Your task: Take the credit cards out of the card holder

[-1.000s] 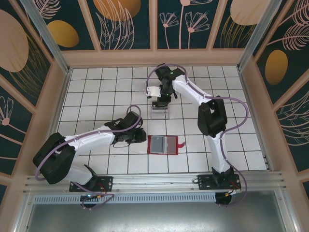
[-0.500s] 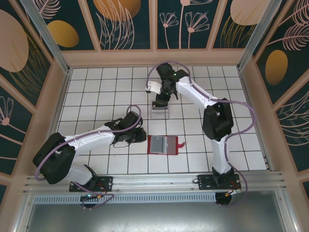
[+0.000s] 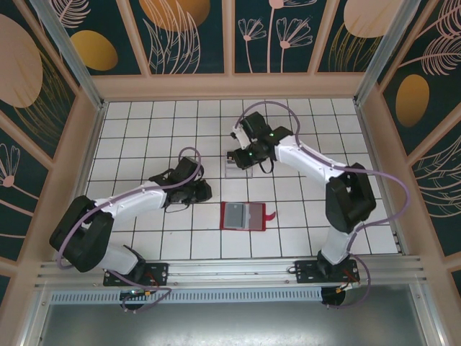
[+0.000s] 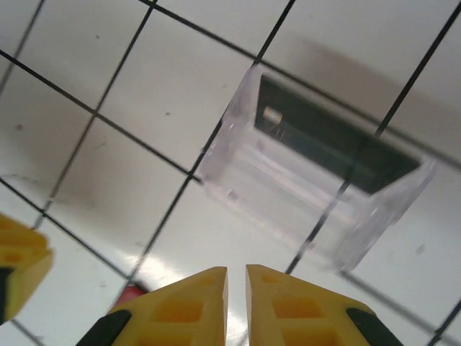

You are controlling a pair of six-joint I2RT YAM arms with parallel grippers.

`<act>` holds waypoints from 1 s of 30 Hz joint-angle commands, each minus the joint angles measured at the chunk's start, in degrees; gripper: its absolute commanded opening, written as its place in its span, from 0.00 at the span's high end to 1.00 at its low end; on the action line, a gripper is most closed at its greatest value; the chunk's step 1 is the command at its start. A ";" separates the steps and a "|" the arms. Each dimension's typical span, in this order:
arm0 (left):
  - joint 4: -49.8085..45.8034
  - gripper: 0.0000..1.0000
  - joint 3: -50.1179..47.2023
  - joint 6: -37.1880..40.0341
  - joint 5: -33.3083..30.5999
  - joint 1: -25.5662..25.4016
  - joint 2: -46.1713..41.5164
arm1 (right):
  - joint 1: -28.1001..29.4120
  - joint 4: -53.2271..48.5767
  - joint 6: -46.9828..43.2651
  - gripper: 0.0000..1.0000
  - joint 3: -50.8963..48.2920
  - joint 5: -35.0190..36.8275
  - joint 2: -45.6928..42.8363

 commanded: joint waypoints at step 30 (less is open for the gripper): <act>-3.45 0.80 6.47 10.01 3.04 15.34 2.25 | 18.47 10.37 38.06 0.81 -20.59 -1.18 -6.25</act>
